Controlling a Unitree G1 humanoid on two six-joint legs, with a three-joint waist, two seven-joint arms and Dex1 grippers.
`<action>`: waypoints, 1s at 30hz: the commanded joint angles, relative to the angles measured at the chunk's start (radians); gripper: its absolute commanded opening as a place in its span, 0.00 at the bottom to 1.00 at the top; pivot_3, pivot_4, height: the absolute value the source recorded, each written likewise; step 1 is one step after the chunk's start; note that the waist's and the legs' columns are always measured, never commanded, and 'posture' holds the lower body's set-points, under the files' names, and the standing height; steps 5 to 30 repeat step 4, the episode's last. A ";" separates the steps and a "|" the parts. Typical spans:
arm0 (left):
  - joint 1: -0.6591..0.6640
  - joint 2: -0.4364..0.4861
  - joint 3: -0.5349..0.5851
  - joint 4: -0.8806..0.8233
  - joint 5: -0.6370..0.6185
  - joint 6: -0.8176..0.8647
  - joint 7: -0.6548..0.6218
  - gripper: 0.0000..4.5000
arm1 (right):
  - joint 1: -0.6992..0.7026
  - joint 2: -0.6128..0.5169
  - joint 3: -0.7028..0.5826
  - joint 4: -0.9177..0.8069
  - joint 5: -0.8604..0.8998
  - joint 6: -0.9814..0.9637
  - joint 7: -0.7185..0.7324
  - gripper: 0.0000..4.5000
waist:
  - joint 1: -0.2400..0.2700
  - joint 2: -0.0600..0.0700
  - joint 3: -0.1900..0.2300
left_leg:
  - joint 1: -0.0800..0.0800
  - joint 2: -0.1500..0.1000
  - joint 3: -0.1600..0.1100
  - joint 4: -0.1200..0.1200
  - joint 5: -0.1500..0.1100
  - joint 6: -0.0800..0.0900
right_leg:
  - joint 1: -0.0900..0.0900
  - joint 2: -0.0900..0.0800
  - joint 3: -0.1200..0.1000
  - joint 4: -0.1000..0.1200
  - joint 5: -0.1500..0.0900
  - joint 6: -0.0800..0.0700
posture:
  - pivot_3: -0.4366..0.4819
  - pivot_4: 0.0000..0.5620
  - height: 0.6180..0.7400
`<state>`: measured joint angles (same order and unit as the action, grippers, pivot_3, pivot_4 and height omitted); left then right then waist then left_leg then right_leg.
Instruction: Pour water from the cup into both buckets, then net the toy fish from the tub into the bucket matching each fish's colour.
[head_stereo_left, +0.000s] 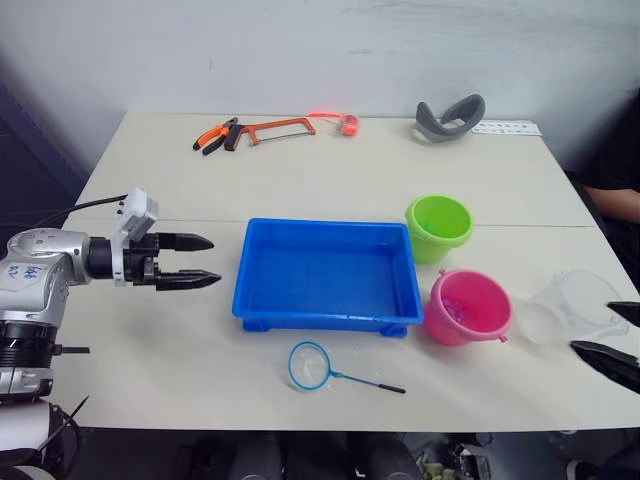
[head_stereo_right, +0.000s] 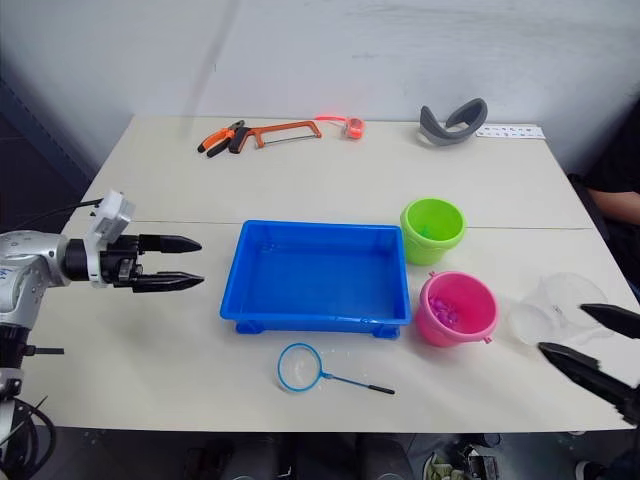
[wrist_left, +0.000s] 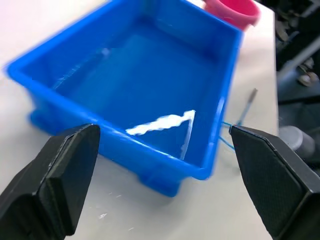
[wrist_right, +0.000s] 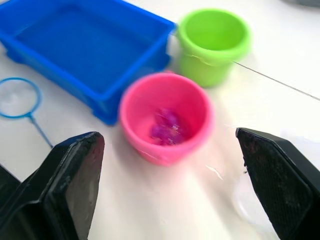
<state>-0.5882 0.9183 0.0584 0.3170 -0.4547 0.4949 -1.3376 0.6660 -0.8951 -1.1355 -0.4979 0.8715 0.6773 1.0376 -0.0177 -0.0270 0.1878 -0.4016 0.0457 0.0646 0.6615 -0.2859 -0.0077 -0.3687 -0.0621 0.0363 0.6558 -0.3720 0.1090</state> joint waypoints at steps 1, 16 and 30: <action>-0.021 -0.017 0.009 0.005 0.008 -0.029 0.000 1.00 | 0.027 0.014 -0.048 0.084 -0.069 -0.026 0.024 0.99 | 0.001 0.000 0.000 | 0.000 0.000 0.001 0.000 0.000 0.000 | 0.000 0.000 0.000 0.000 0.000 0.000 | 0.48 0.27 1.00; -0.019 -0.026 0.007 -0.004 0.005 -0.032 -0.022 1.00 | 0.038 0.026 -0.044 0.099 -0.093 -0.040 0.045 0.99 | 0.001 0.000 0.000 | -0.001 0.001 0.001 0.000 0.000 0.000 | -0.002 -0.001 0.001 0.000 0.000 0.000 | 0.48 0.27 1.00; -0.019 -0.026 0.007 -0.004 0.005 -0.032 -0.022 1.00 | 0.038 0.026 -0.044 0.099 -0.093 -0.040 0.045 0.99 | 0.001 0.000 0.000 | -0.001 0.001 0.001 0.000 0.000 0.000 | -0.002 -0.001 0.001 0.000 0.000 0.000 | 0.48 0.27 1.00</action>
